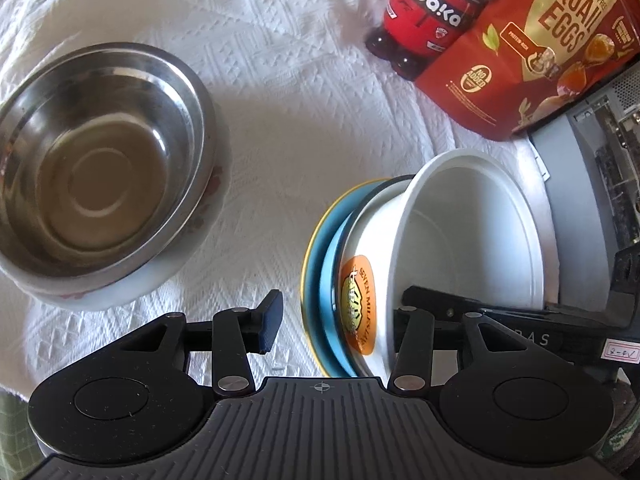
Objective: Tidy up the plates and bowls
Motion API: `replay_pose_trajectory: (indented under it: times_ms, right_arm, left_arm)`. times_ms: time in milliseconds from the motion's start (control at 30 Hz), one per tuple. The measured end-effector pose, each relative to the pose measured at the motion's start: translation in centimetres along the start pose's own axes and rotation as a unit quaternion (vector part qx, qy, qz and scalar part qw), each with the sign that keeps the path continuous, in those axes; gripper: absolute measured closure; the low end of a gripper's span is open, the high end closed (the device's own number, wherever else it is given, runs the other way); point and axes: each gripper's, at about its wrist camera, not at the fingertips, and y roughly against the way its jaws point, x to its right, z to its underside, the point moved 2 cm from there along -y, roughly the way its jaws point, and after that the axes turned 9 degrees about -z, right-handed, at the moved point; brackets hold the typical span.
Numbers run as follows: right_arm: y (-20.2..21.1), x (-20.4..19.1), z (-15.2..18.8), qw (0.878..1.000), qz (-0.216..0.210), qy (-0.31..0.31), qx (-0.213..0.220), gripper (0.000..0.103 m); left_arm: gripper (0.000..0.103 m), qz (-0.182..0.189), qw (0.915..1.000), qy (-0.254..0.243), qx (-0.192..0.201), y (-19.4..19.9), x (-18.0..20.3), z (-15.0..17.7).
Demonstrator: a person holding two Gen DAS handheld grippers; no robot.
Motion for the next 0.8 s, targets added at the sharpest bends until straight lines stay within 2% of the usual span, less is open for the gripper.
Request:
replay_pose_trajectory:
  times_ms: [67,267,500,667,800]
  right_arm:
    - [-0.3,0.0,0.0,1.0,-0.014,-0.011,-0.006,0.023]
    - [-0.6,0.1,0.0,0.999,-0.028,-0.018,-0.026,0.023]
    - [-0.6,-0.3,0.4,0.999,-0.018,-0.019,-0.027,0.024]
    - [-0.8,-1.3,0.6,0.998,-0.042,0.0,-0.039,0.028]
    - [-1.1,-2.3,0.7,0.998,-0.025,0.024,-0.042,0.027]
  left_arm:
    - [0.057,0.001,1.0,0.001,0.002,-0.1,0.2,-0.3]
    - [0.058,0.005,0.9997,-0.023,0.001,-0.9,1.2,-0.6]
    - [0.059,-0.004,0.9995,-0.03,0.008,-1.5,1.4,-0.5]
    - [0.057,-0.017,0.999,-0.041,0.008,-1.6,1.7,-0.5]
    - [0.057,-0.019,0.9988,-0.044,0.012,-1.6,1.7,-0.4]
